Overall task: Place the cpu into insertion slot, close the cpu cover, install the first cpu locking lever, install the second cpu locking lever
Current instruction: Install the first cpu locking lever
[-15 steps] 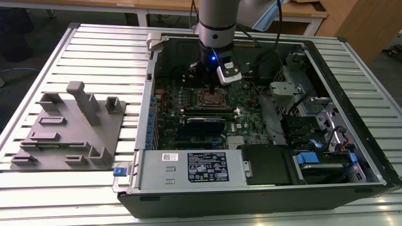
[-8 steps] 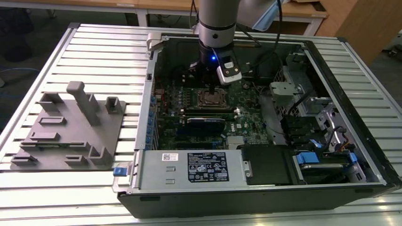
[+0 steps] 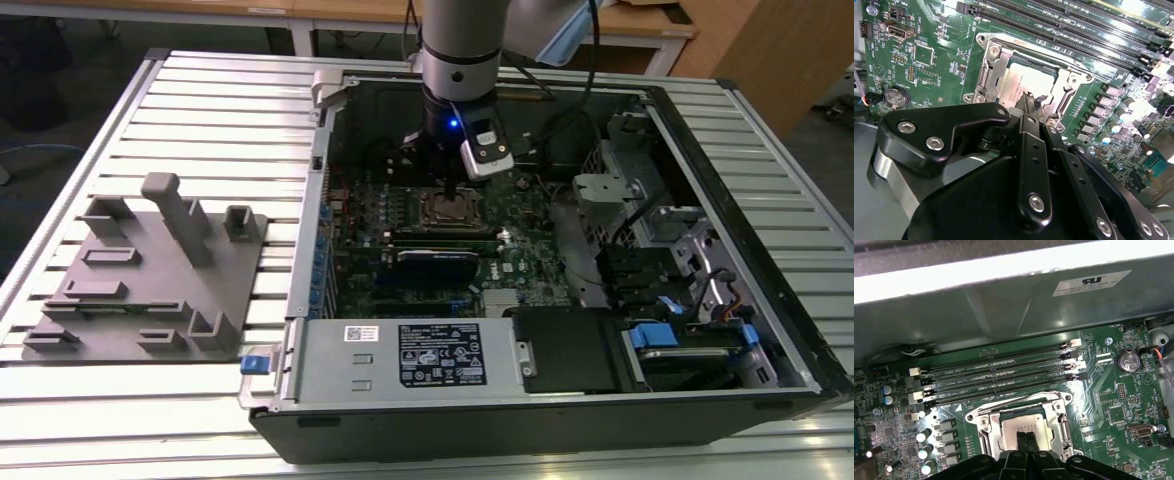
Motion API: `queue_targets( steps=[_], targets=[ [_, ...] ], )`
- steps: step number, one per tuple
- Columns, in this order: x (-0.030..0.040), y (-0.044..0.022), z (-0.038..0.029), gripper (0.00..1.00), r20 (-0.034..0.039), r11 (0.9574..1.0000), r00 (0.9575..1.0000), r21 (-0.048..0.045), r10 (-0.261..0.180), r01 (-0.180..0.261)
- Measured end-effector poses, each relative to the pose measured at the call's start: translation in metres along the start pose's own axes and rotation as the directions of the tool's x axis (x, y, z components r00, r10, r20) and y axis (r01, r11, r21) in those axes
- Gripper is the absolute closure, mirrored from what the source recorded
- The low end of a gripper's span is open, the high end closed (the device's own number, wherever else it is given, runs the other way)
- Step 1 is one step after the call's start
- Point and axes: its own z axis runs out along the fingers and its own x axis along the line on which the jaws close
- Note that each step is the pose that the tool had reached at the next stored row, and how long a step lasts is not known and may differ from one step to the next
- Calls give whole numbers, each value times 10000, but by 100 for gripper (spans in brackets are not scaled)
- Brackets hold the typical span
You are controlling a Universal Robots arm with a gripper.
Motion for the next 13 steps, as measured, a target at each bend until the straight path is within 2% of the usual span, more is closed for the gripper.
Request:
queue_targets(
  steps=[4, 7, 13],
  targets=[
    [0, 0, 0, 90, -7, 10000, 10000, 1, 1, -1],
    [-1, 0, 1, 90, -168, 10000, 9999, 35, 10, -9],
    [-1, 0, 1, 90, -186, 10000, 9998, 38, 11, -10]
  ],
)
